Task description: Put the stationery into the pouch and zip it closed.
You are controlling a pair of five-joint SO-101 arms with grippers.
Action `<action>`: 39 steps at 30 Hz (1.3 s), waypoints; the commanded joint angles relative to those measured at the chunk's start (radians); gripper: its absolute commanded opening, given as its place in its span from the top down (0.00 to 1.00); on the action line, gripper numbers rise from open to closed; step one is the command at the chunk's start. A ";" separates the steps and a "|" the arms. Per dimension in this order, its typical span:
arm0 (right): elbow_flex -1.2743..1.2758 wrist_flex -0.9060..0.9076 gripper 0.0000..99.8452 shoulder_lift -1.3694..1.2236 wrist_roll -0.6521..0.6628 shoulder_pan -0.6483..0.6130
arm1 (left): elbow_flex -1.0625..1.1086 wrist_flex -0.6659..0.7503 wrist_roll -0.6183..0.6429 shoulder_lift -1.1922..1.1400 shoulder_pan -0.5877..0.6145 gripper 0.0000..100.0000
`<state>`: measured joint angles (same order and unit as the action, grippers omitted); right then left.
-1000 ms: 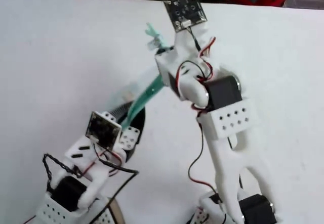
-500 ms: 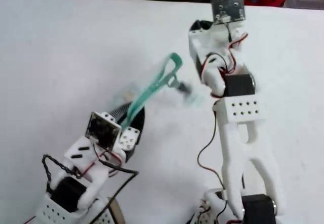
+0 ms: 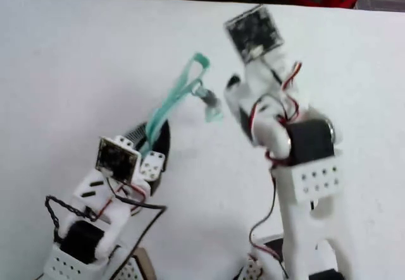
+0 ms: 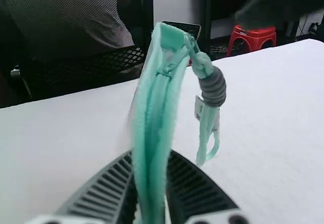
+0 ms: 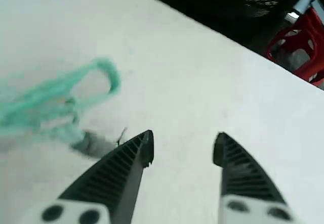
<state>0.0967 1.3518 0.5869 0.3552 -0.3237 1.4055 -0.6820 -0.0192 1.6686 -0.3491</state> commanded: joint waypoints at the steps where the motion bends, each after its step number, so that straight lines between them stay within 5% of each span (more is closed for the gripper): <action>1: -0.037 0.093 0.73 0.107 0.040 -0.105 | -0.031 0.025 0.017 -0.013 0.038 0.98; 7: 0.247 -0.007 0.72 0.291 0.046 -0.255 | -0.031 0.017 0.017 -0.013 0.041 0.98; 16: 0.875 -0.584 0.64 0.542 0.048 -0.292 | -0.029 0.015 0.017 -0.013 0.036 0.98; 32: 0.891 -0.820 0.64 0.538 -0.074 -0.291 | -0.028 0.014 0.017 -0.013 0.039 0.98; 39: 0.879 -0.928 0.67 0.344 -0.072 -0.292 | -0.031 0.002 0.018 -0.013 0.033 0.98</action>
<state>0.9943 0.4864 1.0012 0.2908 -0.6091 1.4055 -0.6713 -0.0192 1.6686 -0.3184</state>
